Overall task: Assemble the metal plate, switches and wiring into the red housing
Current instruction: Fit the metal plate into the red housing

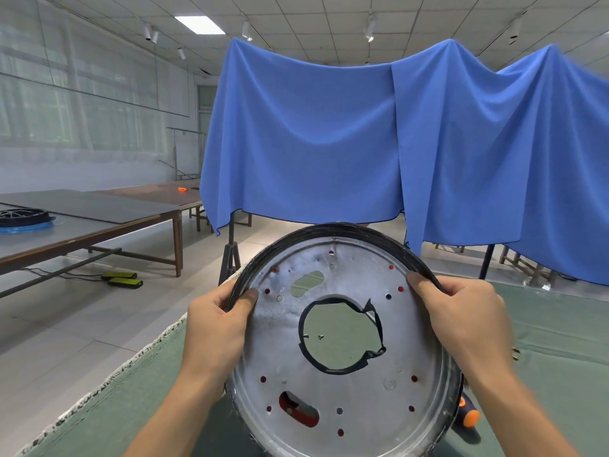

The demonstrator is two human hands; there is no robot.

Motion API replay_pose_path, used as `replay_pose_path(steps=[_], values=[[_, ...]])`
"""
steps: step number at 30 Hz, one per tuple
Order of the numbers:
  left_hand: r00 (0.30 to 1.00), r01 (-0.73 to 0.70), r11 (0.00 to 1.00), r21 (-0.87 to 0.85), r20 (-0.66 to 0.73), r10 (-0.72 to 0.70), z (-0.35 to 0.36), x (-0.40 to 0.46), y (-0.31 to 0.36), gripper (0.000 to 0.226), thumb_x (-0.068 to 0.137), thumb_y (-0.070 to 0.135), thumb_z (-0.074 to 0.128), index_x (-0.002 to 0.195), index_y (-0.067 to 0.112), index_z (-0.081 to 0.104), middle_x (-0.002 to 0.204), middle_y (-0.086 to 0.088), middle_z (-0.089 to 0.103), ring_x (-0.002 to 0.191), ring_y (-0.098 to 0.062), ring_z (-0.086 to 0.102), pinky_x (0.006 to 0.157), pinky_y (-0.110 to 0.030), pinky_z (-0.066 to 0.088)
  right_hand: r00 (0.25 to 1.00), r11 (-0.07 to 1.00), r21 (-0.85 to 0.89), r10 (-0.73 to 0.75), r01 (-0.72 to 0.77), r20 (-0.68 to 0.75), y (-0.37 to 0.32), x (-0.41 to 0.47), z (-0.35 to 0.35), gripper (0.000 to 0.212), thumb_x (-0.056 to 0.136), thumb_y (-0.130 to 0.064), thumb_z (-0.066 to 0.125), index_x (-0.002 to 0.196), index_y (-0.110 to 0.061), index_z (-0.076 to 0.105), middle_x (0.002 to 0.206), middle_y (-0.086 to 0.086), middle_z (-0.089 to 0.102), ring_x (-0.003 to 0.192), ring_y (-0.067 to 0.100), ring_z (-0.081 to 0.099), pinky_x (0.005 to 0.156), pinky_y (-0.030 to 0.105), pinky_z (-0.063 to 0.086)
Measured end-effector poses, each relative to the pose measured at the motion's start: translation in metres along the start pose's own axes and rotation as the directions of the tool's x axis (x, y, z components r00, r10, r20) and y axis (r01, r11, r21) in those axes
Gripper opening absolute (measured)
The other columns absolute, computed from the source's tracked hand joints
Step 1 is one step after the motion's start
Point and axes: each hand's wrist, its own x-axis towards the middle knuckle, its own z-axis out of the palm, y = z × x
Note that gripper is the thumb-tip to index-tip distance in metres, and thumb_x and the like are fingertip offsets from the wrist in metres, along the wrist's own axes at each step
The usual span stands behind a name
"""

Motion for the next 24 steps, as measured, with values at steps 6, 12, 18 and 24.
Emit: replay_pose_path(steps=[6, 12, 18, 24], values=[[1.000, 0.011, 1.000, -0.014, 0.000, -0.011, 0.0003, -0.0002, -0.0010, 0.034, 0.090, 0.004, 0.059, 0.088, 0.035, 0.070, 0.084, 0.020, 0.073, 0.078, 0.004, 0.067, 0.063, -0.007, 0.049, 1.000, 1.000, -0.018, 0.015, -0.015, -0.020, -0.0001, 0.0008, -0.0015, 0.048, 0.083, -0.049, 0.064, 0.065, -0.005, 0.066, 0.039, 0.003, 0.039, 0.049, 0.025, 0.036, 0.047, 0.029, 0.032], [1.000, 0.007, 1.000, 0.000, -0.005, -0.007, -0.0004, -0.0002, -0.0019, 0.037, 0.089, 0.003, 0.060, 0.087, 0.039, 0.069, 0.083, 0.023, 0.072, 0.077, 0.006, 0.067, 0.063, -0.006, 0.049, 0.999, 1.000, -0.003, 0.012, -0.012, 0.035, 0.0002, 0.0004, -0.0019, 0.035, 0.083, -0.043, 0.066, 0.068, -0.012, 0.069, 0.048, 0.006, 0.053, 0.054, 0.024, 0.043, 0.050, 0.030, 0.037], [1.000, 0.003, 1.000, 0.011, -0.007, -0.002, -0.0005, -0.0009, -0.0012, 0.037, 0.089, 0.004, 0.060, 0.086, 0.040, 0.069, 0.084, 0.023, 0.072, 0.080, 0.006, 0.067, 0.066, -0.006, 0.050, 1.000, 0.999, 0.034, 0.017, -0.018, 0.017, -0.0011, -0.0003, -0.0016, 0.032, 0.082, -0.045, 0.068, 0.063, -0.018, 0.070, 0.045, 0.000, 0.054, 0.055, 0.024, 0.048, 0.051, 0.030, 0.038], [1.000, 0.006, 1.000, 0.015, -0.010, -0.006, -0.0003, -0.0017, 0.0008, 0.037, 0.089, 0.003, 0.060, 0.086, 0.040, 0.068, 0.082, 0.025, 0.072, 0.079, 0.007, 0.067, 0.064, -0.005, 0.049, 1.000, 1.000, 0.026, 0.002, -0.002, -0.011, -0.0001, -0.0010, 0.0009, 0.033, 0.083, -0.047, 0.066, 0.065, -0.019, 0.071, 0.050, 0.000, 0.061, 0.059, 0.025, 0.055, 0.051, 0.031, 0.041]])
